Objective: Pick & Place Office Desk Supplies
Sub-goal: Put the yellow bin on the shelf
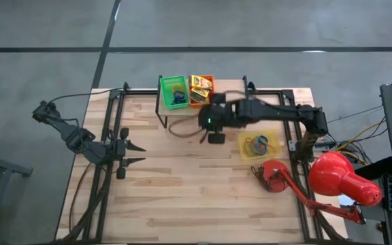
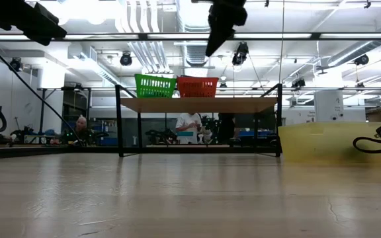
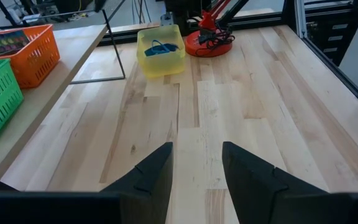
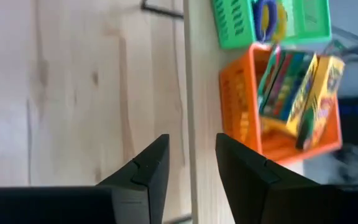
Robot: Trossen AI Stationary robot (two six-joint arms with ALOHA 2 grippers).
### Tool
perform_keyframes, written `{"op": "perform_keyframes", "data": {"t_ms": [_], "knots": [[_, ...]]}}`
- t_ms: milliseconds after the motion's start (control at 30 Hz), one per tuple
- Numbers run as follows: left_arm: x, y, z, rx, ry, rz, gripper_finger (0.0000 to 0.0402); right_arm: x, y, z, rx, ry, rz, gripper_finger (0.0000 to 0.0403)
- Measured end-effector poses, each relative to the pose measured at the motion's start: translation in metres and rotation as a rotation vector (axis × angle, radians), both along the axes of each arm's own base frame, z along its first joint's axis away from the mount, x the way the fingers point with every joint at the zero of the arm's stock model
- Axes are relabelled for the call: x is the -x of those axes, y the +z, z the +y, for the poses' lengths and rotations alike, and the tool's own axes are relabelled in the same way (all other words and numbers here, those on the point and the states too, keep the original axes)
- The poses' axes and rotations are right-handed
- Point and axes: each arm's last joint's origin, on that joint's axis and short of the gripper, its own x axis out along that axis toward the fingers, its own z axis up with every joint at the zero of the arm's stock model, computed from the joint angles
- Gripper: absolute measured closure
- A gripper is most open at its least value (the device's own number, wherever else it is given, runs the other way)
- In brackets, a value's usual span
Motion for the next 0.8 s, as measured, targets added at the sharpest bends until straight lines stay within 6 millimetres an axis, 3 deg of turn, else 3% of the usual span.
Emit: {"op": "perform_keyframes", "data": {"t_ms": [267, 400, 600, 800], "knots": [[0.0, 0.0, 0.0, 0.0, 0.0, 0.0, 0.0261, 0.017, -0.017, 0.055, 0.082, -0.161, 0.056, 0.0286], [0.0, 0.0, 0.0, 0.0, 0.0, 0.0, 0.0261, 0.024, -0.022, 0.073, 0.0, -0.377, -0.072, 0.0278], [0.0, 0.0, 0.0, 0.0, 0.0, 0.0, 0.0261, 0.037, -0.023, 0.083, -0.158, -0.865, -0.322, 0.0257], [0.0, 0.0, 0.0, 0.0, 0.0, 0.0, 0.0261, 0.045, -0.036, 0.083, -0.265, -1.091, -0.295, 0.0234]]}}
